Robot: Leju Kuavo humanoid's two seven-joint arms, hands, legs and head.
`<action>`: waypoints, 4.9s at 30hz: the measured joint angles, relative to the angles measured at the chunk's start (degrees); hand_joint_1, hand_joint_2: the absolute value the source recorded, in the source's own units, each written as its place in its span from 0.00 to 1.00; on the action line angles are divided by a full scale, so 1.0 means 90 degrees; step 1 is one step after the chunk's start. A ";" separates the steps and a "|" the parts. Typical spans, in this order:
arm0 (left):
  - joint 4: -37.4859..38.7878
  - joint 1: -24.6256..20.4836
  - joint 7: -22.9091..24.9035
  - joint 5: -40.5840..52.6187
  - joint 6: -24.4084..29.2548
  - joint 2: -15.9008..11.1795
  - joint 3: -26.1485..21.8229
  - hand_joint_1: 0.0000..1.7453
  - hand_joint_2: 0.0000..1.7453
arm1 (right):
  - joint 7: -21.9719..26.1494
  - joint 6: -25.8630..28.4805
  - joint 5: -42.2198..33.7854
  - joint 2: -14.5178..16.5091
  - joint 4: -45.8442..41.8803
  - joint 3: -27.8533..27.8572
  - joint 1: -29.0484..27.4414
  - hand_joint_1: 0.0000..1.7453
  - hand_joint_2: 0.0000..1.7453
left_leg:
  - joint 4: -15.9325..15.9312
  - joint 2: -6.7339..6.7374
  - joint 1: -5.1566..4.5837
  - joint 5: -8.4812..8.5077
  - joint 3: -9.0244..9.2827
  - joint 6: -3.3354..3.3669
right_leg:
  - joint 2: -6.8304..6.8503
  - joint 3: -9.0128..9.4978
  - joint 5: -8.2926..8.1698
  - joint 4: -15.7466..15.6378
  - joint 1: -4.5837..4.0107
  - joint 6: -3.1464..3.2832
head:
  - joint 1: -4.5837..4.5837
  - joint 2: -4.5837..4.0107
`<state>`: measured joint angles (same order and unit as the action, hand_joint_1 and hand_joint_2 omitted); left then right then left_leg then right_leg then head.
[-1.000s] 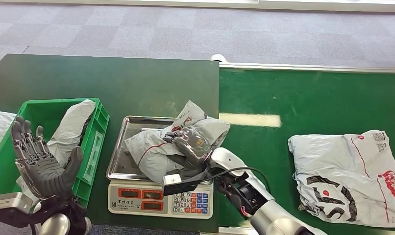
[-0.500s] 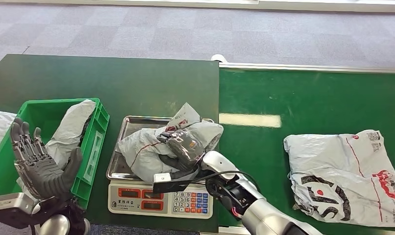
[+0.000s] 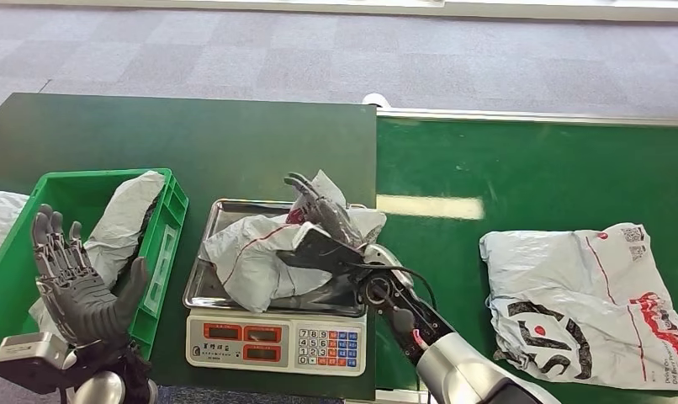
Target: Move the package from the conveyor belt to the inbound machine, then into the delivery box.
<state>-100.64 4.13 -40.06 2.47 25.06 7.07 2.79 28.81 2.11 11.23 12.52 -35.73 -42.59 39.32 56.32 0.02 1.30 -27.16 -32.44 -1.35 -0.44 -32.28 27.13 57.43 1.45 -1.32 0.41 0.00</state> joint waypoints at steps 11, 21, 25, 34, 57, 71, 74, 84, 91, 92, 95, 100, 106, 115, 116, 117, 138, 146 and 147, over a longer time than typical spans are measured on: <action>0.0207 -0.0094 0.0000 -0.0175 -0.0368 0.0005 0.0144 0.00 1.00 | 0.0423 -0.2440 -0.2999 -0.0156 -0.2099 0.1419 -0.1058 0.00 1.00 | 0.0000 0.0002 0.0000 -0.0002 -0.0002 0.0000 | 0.0000 -0.0004 0.0001 -0.0001 0.0000 0.0000 | 0.0000 0.0000; 0.0268 -0.0048 0.0000 -0.0800 -0.1832 0.0271 -0.0052 0.00 1.00 | 0.0281 -0.3055 -0.3759 -0.0259 -0.3034 0.1921 -0.1667 0.00 1.00 | 0.0000 0.0002 0.0000 -0.0002 -0.0002 0.0000 | 0.0000 -0.0003 0.0001 -0.0001 0.0000 0.0000 | 0.0001 0.0000; 0.0272 0.0030 0.0001 -0.0795 -0.2322 0.0398 -0.0137 0.00 1.00 | 0.0297 -0.3026 -0.3757 -0.0263 -0.3226 0.2155 -0.1963 0.00 1.00 | 0.0000 0.0000 0.0000 -0.0003 -0.0003 0.0000 | 0.0001 -0.0003 0.0002 -0.0001 0.0000 -0.0001 | 0.0000 0.0000; 0.0339 0.0140 0.0000 -0.0820 -0.2884 0.0496 -0.0165 0.00 1.00 | 0.0632 -0.1331 -0.1864 -0.0275 -0.3571 0.2477 -0.2529 0.00 1.00 | 0.0000 0.0000 -0.0001 -0.0005 -0.0005 0.0001 | 0.0001 -0.0005 0.0003 -0.0003 0.0001 -0.0002 | 0.0001 0.0000; 0.1766 -0.1002 0.0799 0.1995 -0.2146 0.0172 0.0936 0.00 1.00 | 0.0843 0.0120 -0.0634 -0.0175 -0.4326 0.2953 -0.3848 0.00 1.00 | 0.0000 0.0001 -0.0001 -0.0003 -0.0002 0.0001 | 0.0000 -0.0001 0.0001 -0.0004 0.0001 -0.0001 | 0.0000 0.0000; 0.1910 -0.1133 0.1079 0.2185 -0.2414 0.0002 0.1052 0.00 1.00 | 0.0680 0.0104 -0.0399 -0.0164 -0.4409 0.3017 -0.3886 0.00 1.00 | 0.0000 0.0002 -0.0001 -0.0004 -0.0002 0.0000 | 0.0000 -0.0002 0.0002 -0.0004 0.0001 -0.0001 | 0.0001 0.0000; 0.1932 -0.1131 0.1229 0.2433 -0.2643 -0.0020 0.1064 0.00 1.00 | 0.0630 0.0073 -0.0366 -0.0157 -0.4409 0.3023 -0.3893 0.00 1.00 | 0.0000 0.0001 -0.0001 -0.0004 -0.0002 0.0001 | 0.0000 -0.0001 0.0002 -0.0004 0.0001 -0.0001 | 0.0001 0.0000; 0.2339 -0.1132 0.1565 0.3295 -0.3371 -0.0146 0.1256 0.00 1.00 | 0.0619 -0.0015 -0.0309 -0.0157 -0.4409 0.3026 -0.3974 0.00 1.00 | 0.0000 0.0000 -0.0001 -0.0004 -0.0002 0.0001 | 0.0000 0.0000 0.0002 -0.0004 0.0001 -0.0001 | 0.0001 0.0000; 0.2463 -0.1142 0.1575 0.3414 -0.3427 -0.0191 0.1321 0.00 1.00 | 0.0619 -0.0024 -0.0291 -0.0155 -0.4409 0.3046 -0.4036 0.00 1.00 | 0.0000 0.0000 -0.0001 -0.0004 -0.0001 0.0001 | 0.0001 0.0003 0.0002 -0.0004 0.0001 -0.0001 | 0.0000 0.0000; 0.2474 -0.1143 0.1578 0.3421 -0.3455 -0.0198 0.1326 0.00 1.00 | 0.0619 -0.0027 -0.0287 -0.0155 -0.4409 0.3050 -0.4040 0.00 1.00 | 0.0000 0.0000 -0.0001 -0.0004 0.0000 0.0001 | 0.0001 0.0004 0.0002 -0.0004 0.0001 -0.0001 | 0.0000 0.0000; 0.2505 -0.1146 0.1585 0.3422 -0.3520 -0.0216 0.1329 0.00 1.00 | 0.0619 -0.0032 -0.0277 -0.0155 -0.4409 0.3063 -0.4042 0.00 1.00 | 0.0000 0.0000 -0.0001 -0.0004 0.0001 0.0001 | 0.0001 0.0004 0.0002 -0.0004 0.0001 -0.0001 | 0.0000 0.0000; 0.2543 -0.1156 0.1584 0.3422 -0.3527 -0.0226 0.1330 0.00 1.00 | 0.0619 -0.0042 -0.0274 -0.0155 -0.4409 0.3083 -0.4045 0.00 1.00 | 0.0000 0.0000 -0.0001 -0.0004 0.0001 0.0001 | 0.0001 0.0005 0.0002 -0.0004 0.0001 -0.0001 | 0.0000 0.0000; 0.2557 -0.1160 0.1584 0.3422 -0.3529 -0.0240 0.1333 0.00 1.00 | 0.0619 -0.0053 -0.0274 -0.0152 -0.4409 0.3089 -0.4050 0.00 1.00 | 0.0000 0.0000 -0.0001 -0.0004 0.0002 0.0001 | 0.0001 0.0005 0.0002 -0.0004 0.0001 -0.0001 | 0.0000 0.0000; 0.2610 -0.1170 0.1529 0.3532 -0.3388 -0.0246 0.1332 0.00 1.00 | 0.0612 -0.0281 -0.0351 -0.0125 -0.4492 0.3103 -0.4118 0.00 1.00 | 0.0000 0.0000 -0.0001 -0.0004 0.0003 0.0001 | 0.0001 0.0005 0.0002 -0.0004 0.0001 -0.0001 | 0.0001 0.0000; 0.2620 -0.1171 0.1507 0.3552 -0.3349 -0.0246 0.1332 0.00 1.00 | 0.0612 -0.0283 -0.0351 -0.0123 -0.4504 0.3106 -0.4121 0.00 1.00 | 0.0000 0.0001 -0.0001 -0.0004 0.0004 0.0001 | 0.0000 0.0005 0.0002 -0.0004 0.0001 -0.0001 | 0.0001 0.0000; 0.2628 -0.1171 0.1481 0.3572 -0.3309 -0.0246 0.1333 0.00 1.00 | 0.0612 -0.0284 -0.0352 -0.0123 -0.4511 0.3109 -0.4123 0.00 1.00 | 0.0000 0.0001 -0.0001 -0.0004 0.0004 0.0001 | 0.0000 0.0006 0.0002 -0.0004 0.0001 -0.0001 | 0.0001 0.0000; 0.2633 -0.1160 0.1251 0.3429 -0.3047 -0.0256 0.1308 0.89 1.00 | 0.0610 -0.0271 -0.0359 -0.0121 -0.4533 0.3267 -0.4107 0.00 1.00 | 0.0000 0.0000 -0.0001 -0.0004 0.0004 0.0001 | 0.0000 0.0007 0.0002 -0.0004 0.0001 -0.0001 | 0.0000 0.0000; 0.2598 -0.1172 0.1180 0.3419 -0.2974 -0.0246 0.1302 1.00 1.00 | 0.0610 -0.0271 -0.0359 -0.0121 -0.4533 0.3304 -0.4103 0.00 1.00 | 0.0000 0.0001 -0.0001 -0.0004 0.0004 0.0000 | 0.0000 0.0006 0.0002 -0.0004 0.0001 -0.0001 | 0.0000 0.0000; 0.2585 -0.1173 0.1172 0.3419 -0.2966 -0.0243 0.1302 1.00 1.00 | 0.0610 -0.0271 -0.0359 -0.0121 -0.4533 0.3309 -0.4102 0.00 1.00 | 0.0000 0.0001 -0.0001 -0.0004 0.0004 0.0000 | 0.0000 0.0006 0.0002 -0.0004 0.0001 -0.0001 | 0.0000 0.0000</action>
<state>-77.38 -6.43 -29.52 33.24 -1.63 4.88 14.51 34.29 -0.33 8.00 11.43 -76.53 -12.81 2.40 56.32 0.03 1.29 -27.19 -32.41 -1.34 -0.44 -32.23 27.15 57.40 1.46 -1.33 0.42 0.00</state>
